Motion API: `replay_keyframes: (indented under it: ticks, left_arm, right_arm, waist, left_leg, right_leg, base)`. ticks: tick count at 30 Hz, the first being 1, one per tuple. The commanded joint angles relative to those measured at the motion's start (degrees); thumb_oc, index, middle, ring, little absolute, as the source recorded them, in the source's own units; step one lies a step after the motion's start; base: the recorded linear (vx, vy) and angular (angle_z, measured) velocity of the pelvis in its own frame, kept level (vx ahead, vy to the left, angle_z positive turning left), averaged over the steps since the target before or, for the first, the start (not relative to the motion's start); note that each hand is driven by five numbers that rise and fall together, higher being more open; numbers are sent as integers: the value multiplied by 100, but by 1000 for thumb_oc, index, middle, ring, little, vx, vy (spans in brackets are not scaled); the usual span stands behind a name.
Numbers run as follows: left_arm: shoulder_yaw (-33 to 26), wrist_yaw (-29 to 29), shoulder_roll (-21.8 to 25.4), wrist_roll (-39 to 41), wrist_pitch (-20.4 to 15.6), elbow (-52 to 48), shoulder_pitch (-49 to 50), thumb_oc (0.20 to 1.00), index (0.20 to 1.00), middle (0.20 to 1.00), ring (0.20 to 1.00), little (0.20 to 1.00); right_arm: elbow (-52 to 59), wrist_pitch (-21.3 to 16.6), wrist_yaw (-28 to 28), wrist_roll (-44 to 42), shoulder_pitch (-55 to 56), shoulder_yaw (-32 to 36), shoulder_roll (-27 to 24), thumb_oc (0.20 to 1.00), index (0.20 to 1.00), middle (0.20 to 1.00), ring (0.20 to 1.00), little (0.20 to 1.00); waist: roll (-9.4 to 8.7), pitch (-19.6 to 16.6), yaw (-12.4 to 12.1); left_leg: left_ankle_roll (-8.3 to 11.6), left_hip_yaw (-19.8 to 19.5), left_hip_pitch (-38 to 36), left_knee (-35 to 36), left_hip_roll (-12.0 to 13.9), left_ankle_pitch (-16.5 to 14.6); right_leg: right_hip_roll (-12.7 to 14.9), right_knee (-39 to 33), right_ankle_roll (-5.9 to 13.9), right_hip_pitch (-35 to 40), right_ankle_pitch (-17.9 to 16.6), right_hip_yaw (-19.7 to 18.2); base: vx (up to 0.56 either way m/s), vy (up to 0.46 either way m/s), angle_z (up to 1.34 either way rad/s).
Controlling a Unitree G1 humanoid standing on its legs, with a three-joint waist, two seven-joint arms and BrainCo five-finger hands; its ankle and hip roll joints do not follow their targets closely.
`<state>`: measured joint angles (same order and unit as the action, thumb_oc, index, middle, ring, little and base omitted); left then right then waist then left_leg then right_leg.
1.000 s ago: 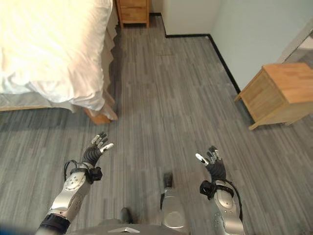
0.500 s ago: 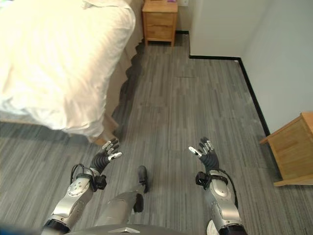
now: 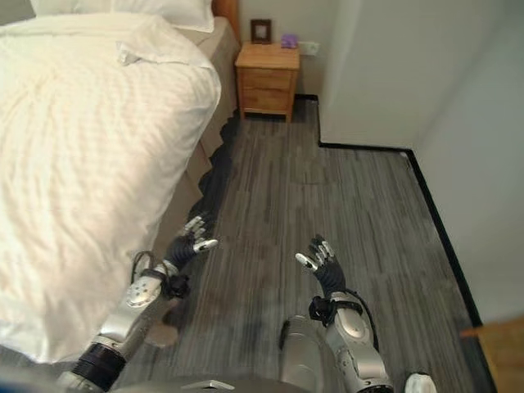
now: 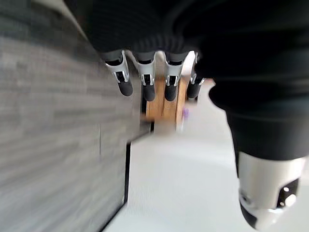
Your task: Making the bed.
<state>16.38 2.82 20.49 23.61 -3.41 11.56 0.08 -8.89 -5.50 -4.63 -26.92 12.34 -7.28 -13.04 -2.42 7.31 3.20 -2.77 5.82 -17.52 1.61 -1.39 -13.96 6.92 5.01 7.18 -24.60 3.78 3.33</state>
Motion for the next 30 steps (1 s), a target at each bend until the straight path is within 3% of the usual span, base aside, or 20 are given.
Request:
replay_keyframes:
  ticks: [1, 3, 6, 7, 9, 11, 12, 13, 14, 16, 18, 20, 23, 25, 26, 27, 28, 29, 30]
  left_arm:
    - [10, 61, -85, -175, -328, -173, -197, 1000, 1000, 1000, 1000, 1000]
    - [-6, 68, -137, -218, -323, -147, -144, 1000, 1000, 1000, 1000, 1000]
    - [79, 46, -226, -194, -317, -110, -188, 1000, 1000, 1000, 1000, 1000]
    - [103, 34, -271, -170, -280, -121, -200, 1000, 1000, 1000, 1000, 1000]
    - [51, -26, -307, -17, -187, -155, -292, 1000, 1000, 1000, 1000, 1000]
    - [58, -86, -250, -10, -178, -155, -370, 1000, 1000, 1000, 1000, 1000]
    - [-49, -174, -236, 31, -179, -226, -365, 1000, 1000, 1000, 1000, 1000]
    - [-49, -174, -237, 30, -179, -225, -367, 1000, 1000, 1000, 1000, 1000]
    - [-52, -161, -252, 141, -192, -185, -354, 1000, 1000, 1000, 1000, 1000]
    - [-59, -122, -319, 309, -214, -73, -305, 1000, 1000, 1000, 1000, 1000]
    - [-51, -92, -316, 192, -252, -1, -201, 1000, 1000, 1000, 1000, 1000]
    - [-95, -81, -335, 90, -273, 12, -61, 1000, 1000, 1000, 1000, 1000]
    - [-182, -74, -280, 98, -242, -81, 106, 1000, 1000, 1000, 1000, 1000]
    - [-273, -45, -288, 141, -224, -133, 255, 1000, 1000, 1000, 1000, 1000]
    - [-259, -64, -287, 132, -231, -111, 255, 1000, 1000, 1000, 1000, 1000]
    - [-246, -79, -301, 101, -223, -88, 296, 1000, 1000, 1000, 1000, 1000]
    - [-233, -130, -312, 53, -209, -52, 293, 1000, 1000, 1000, 1000, 1000]
    - [-179, -221, -287, 62, -196, -56, 212, 1000, 1000, 1000, 1000, 1000]
    - [-184, -272, -290, 138, -213, -156, 183, 1000, 1000, 1000, 1000, 1000]
  right_arm:
    - [408, -232, 76, 202, -107, 440, -132, 1000, 1000, 1000, 1000, 1000]
    - [460, -219, 128, 303, -79, 446, -176, 1000, 1000, 1000, 1000, 1000]
    - [523, -288, 111, 191, -116, 393, -237, 1000, 1000, 1000, 1000, 1000]
    - [521, -324, 106, 80, -98, 375, -261, 1000, 1000, 1000, 1000, 1000]
    - [654, -381, 29, -199, -100, 351, -347, 1000, 1000, 1000, 1000, 1000]
    - [547, -423, -15, -431, -167, 341, -399, 1000, 1000, 1000, 1000, 1000]
    - [464, -384, -142, -335, -210, 365, -459, 1000, 1000, 1000, 1000, 1000]
    - [463, -385, -142, -334, -212, 365, -460, 1000, 1000, 1000, 1000, 1000]
    - [413, -396, -184, -363, -273, 361, -482, 1000, 1000, 1000, 1000, 1000]
    - [414, -434, -157, -534, -291, 415, -468, 1000, 1000, 1000, 1000, 1000]
    - [403, -458, -94, -470, -267, 405, -463, 1000, 1000, 1000, 1000, 1000]
    - [317, -439, -20, -277, -288, 279, -482, 1000, 1000, 1000, 1000, 1000]
    - [271, -309, 103, -73, -413, 193, -499, 1000, 1000, 1000, 1000, 1000]
    - [372, -273, 241, -146, -450, 78, -394, 1000, 1000, 1000, 1000, 1000]
    - [398, -273, 271, -119, -451, -33, -327, 1000, 1000, 1000, 1000, 1000]
    - [396, -256, 310, -56, -456, -96, -282, 1000, 1000, 1000, 1000, 1000]
    - [380, -229, 300, 35, -505, -181, -251, 1000, 1000, 1000, 1000, 1000]
    - [417, -218, 254, 12, -593, -276, -238, 1000, 1000, 1000, 1000, 1000]
    - [479, -242, 266, -180, -680, -350, -150, 1000, 1000, 1000, 1000, 1000]
  waist:
    - [45, 27, 258]
    - [46, -98, 283]
    - [127, -173, 432]
    - [155, -200, 515]
    - [73, -192, 498]
    - [-109, -21, 231]
    - [-180, 113, -9]
    - [-172, 121, -12]
    - [-221, 132, -121]
    - [-164, 115, -263]
    - [-34, 38, -415]
    - [86, -54, -631]
    - [90, -199, -784]
    - [35, -327, -833]
    - [-71, -379, -896]
    - [-192, -426, -944]
    - [-296, -460, -1039]
    - [-264, -369, -1017]
    - [-208, -244, -976]
  left_leg:
    - [387, -149, 32, 96, 166, 515]
    - [511, -217, -223, 48, 254, 543]
    - [775, -294, -196, -975, 737, 1030]
    - [851, -351, 0, -1886, 990, 1717]
    - [842, 8, 780, -3726, 1493, 2631]
    - [678, 137, 1587, -4860, 1473, 2403]
    - [701, 315, 2287, -4951, 1386, 2131]
    - [700, 317, 2280, -4959, 1394, 2121]
    - [680, 375, 2627, -4697, 1228, 2016]
    - [652, 543, 2923, -3478, 1060, 1920]
    - [563, 624, 2998, -1569, 703, 1989]
    - [594, 349, 3089, 150, 296, 2393]
    - [634, 577, 3199, 339, 218, 2642]
    - [455, 934, 3004, 147, 259, 2681]
    - [341, 983, 2991, 50, 216, 2618]
    - [210, 988, 2924, -75, 82, 2443]
    - [68, 1043, 2925, -322, 17, 2167]
    - [-22, 1019, 2742, -412, 45, 1968]
    - [-104, 1017, 2466, -452, 81, 1808]
  right_leg:
    - [300, -1001, 573, 615, -1211, 236]
    - [363, -828, 580, 690, -1389, 760]
    - [152, -312, 308, 910, -1374, 693]
    - [-25, -93, 137, 964, -1244, 543]
    - [-237, 17, -335, 1425, -846, 658]
    - [-388, -118, -571, 1938, -544, 671]
    - [-421, -277, -584, 2357, -416, 605]
    - [-427, -277, -582, 2365, -413, 603]
    - [-372, -351, -552, 2547, -353, 568]
    - [-390, -412, -474, 2874, -182, 548]
    - [-512, -421, -375, 3174, 67, 512]
    - [-724, -527, -334, 3630, 329, 347]
    - [-788, -544, -348, 4046, 509, 198]
    - [-731, -303, -283, 4181, 734, 159]
    - [-596, 98, -168, 4103, 593, 204]
    - [-451, 869, 53, 3953, 210, 236]
    - [-289, 1918, 381, 3688, -744, 206]
    - [-165, 2682, 533, 3269, -1308, 254]
    - [-20, 3377, 561, 2923, -1608, 340]
  base:
    - [675, -196, 84]
    - [709, -244, 72]
    - [729, -345, 37]
    - [713, -467, 16]
    - [692, -595, 4]
    - [648, -543, 21]
    - [531, -331, -7]
    - [505, -201, -23]
    - [384, -59, -33]
    - [615, -53, -55]
    - [697, 34, -40]
    - [773, 23, -9]
    - [656, -1, -22]
    - [642, 77, -22]
    - [615, 122, -12]
    - [581, 142, -24]
    - [577, 163, -20]
    - [551, 177, -12]
    - [551, 177, 7]
